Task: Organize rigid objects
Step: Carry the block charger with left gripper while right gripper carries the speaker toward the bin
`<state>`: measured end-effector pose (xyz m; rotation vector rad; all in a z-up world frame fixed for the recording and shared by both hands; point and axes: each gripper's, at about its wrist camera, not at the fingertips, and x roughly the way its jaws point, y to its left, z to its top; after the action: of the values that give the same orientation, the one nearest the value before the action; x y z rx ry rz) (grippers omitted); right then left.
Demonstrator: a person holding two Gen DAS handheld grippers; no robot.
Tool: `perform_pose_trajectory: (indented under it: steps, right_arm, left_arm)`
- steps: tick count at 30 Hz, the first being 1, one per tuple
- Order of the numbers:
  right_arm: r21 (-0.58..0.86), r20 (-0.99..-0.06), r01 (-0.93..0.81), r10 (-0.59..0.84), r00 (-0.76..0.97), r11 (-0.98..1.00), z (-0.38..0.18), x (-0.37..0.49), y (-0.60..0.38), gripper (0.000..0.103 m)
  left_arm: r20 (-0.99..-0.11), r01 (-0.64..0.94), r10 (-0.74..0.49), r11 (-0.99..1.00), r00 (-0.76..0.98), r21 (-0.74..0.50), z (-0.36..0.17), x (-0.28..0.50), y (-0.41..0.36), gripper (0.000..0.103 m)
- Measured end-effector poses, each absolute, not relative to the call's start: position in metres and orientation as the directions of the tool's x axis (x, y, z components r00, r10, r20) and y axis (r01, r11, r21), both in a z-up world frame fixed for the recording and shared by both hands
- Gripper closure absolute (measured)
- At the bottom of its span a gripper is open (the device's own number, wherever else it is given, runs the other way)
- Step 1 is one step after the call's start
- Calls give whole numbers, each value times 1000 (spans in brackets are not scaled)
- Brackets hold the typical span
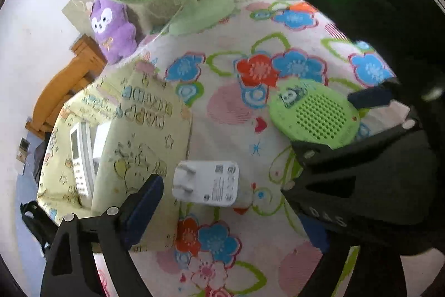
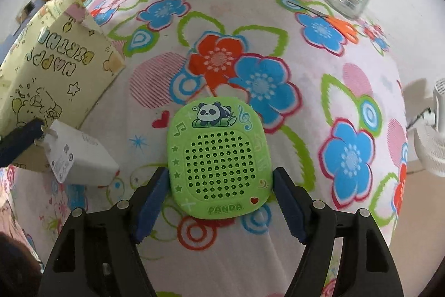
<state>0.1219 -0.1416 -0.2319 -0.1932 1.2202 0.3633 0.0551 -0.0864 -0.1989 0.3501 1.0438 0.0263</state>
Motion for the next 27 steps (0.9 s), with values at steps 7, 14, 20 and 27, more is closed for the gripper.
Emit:
perform_pose_trajectory:
  steps: [7,14,20,27]
  right_arm:
    - [32,-939,-307,134,316,951,-225,124,-163,26]
    - [38,-937,-286,133,322,957,-217,119,-168,26]
    - [48,-938,-259,132,320,965,-208,111,-166,26]
    - [61,-936,-199,125,330,978,-193,97,-166,26]
  left_arm:
    - [-805,152,224,920,550,361,-201,65,-87,47]
    - [-845,161,156,949,512,273,-192,68,-79,53]
    - [-878,177,99,963,469,203,-185,61,-78,54]
    - [-875,221,64,956,480,191,-168,56,-76,81]
